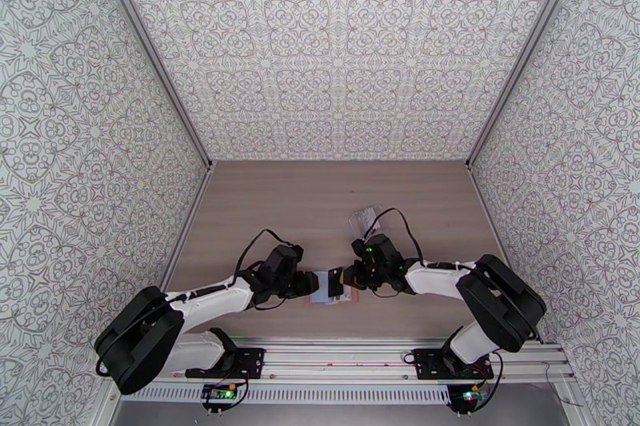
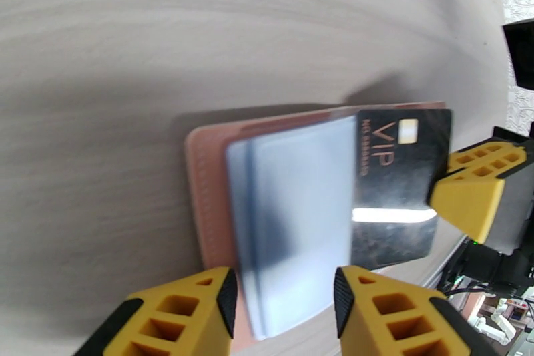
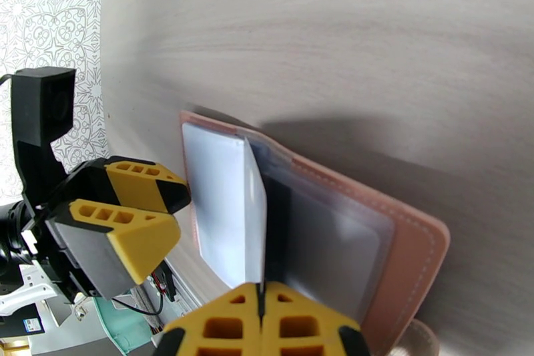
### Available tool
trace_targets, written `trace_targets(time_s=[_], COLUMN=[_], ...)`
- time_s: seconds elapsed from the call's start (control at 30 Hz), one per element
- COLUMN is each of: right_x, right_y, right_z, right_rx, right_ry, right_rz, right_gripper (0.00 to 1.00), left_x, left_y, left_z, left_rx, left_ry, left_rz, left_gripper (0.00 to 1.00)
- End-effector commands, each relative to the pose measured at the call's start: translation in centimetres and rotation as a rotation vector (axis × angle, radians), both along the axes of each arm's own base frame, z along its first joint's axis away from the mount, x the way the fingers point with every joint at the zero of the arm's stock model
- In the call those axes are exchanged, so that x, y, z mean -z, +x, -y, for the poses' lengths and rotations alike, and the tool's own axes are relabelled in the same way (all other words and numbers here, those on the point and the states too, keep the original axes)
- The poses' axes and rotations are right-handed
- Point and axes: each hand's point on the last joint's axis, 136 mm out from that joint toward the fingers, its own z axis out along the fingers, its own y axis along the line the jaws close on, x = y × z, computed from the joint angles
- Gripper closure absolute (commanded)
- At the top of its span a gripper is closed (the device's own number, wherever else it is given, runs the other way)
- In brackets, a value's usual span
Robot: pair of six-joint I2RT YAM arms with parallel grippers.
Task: Put the credit cards into the card holder
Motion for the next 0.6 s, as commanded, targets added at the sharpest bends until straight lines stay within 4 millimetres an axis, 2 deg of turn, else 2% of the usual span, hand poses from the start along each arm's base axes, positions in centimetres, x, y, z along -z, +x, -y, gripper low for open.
trace_targets(time_s=[0.0, 0.3, 0.57], right_x=[1.2, 1.0, 1.1], right_y=[-1.1, -1.3, -1.5], right_z=[0.5, 0.5, 0.7], right_rx=[-0.004, -0.010, -0.008], right_ry=[-0.027, -0.025, -0.032], right_rz=[-0.045, -0.046, -0.048], right_gripper=[1.00, 1.00, 1.00], left_x=[0.0, 0.9, 1.0], left_y=[-0.2, -0.5, -0.5], left_z=[0.1, 0.7, 0.5], left_rx=[0.023, 0.040, 0.036], left_ry=[0.030, 0.042, 0.052], left_rz=[0.009, -0.012, -0.016], left_gripper=[0.56, 0.63, 0.64])
